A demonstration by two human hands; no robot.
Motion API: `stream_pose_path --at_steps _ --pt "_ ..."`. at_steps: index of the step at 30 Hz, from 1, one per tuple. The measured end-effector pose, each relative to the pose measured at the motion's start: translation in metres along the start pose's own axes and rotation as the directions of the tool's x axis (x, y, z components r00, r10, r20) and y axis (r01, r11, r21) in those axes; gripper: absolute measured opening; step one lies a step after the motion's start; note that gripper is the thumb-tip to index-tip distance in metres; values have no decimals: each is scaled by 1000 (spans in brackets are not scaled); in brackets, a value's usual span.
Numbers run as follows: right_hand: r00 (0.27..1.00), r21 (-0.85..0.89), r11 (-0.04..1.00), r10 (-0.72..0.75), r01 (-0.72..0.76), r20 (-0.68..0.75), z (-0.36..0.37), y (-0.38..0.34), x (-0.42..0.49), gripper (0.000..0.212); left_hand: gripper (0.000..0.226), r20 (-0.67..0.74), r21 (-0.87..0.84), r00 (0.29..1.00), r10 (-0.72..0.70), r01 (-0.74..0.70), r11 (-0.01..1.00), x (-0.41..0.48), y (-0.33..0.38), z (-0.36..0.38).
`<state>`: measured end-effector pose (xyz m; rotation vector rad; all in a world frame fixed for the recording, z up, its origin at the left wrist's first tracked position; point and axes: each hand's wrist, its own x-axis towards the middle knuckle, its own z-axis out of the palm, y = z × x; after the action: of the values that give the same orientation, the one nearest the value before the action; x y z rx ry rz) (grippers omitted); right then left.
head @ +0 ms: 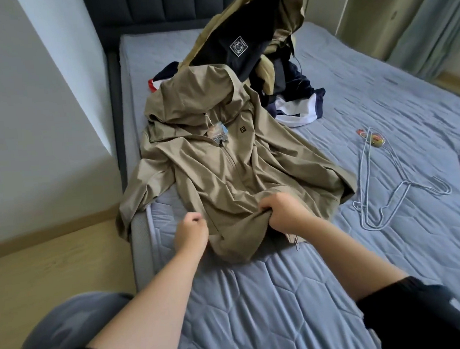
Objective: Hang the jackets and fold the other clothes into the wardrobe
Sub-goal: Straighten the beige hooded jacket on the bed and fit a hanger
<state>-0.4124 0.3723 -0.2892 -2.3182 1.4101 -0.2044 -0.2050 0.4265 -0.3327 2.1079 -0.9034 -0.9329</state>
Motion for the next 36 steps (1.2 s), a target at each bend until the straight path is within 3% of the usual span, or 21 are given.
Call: stream_pose_path --at_steps 2,4,6,8,11,14,20,23,27,29,30,32,33,34,36 --pt "998 140 990 -18 8 67 -9 -2 -1 36 18 83 -22 959 272 -271 962 -7 0 6" --pt "991 264 964 51 -17 -120 -10 -2 -4 42 37 162 -1 842 514 -521 854 -20 0 14" --pt "930 277 960 135 -38 -341 -6 -1 -6 45 56 252 59 735 629 -661 748 -33 0 22" --pt "930 243 970 114 -27 -349 4 3 -7 44 61 344 176 714 610 -687 705 -37 -4 33" --pt "979 93 995 -8 28 -204 22 9 -16 36 33 393 445 766 509 -643 624 -37 -10 47" --pt "966 -17 995 -97 96 -241 42 22 -35 46 6 332 357 818 470 -570 740 -32 -13 46" --pt "799 47 974 208 -221 -565 75 68 -71 67 13 265 201 886 380 -436 877 -21 -4 40" --pt "665 310 885 465 -346 -584 77 77 -70 58 22 296 203 888 352 -419 885 -21 -3 38" --pt "441 633 663 745 -401 -501 61 88 -55 20 20 272 219 820 503 -562 797 -25 -5 34" --pt "444 648 632 769 -424 -459 52 95 -51 20 30 259 322 754 604 -657 682 -26 -7 32" --pt "470 627 646 758 -437 -453 50 98 -50 21 36 321 401 711 626 -701 590 -26 -8 32" --pt "467 611 662 745 -434 -476 46 101 -49 21 64 498 565 661 562 -739 368 -28 -9 33" --pt "426 629 656 752 -417 -503 42 101 -48 20 70 532 612 651 541 -737 286 -30 -8 35" --pt "375 657 642 766 -396 -522 37 99 -47 19 70 519 620 651 554 -733 281 -32 -6 36" --pt "319 689 620 785 -375 -531 24 96 -43 19 67 406 516 695 594 -710 479 -33 -1 33"
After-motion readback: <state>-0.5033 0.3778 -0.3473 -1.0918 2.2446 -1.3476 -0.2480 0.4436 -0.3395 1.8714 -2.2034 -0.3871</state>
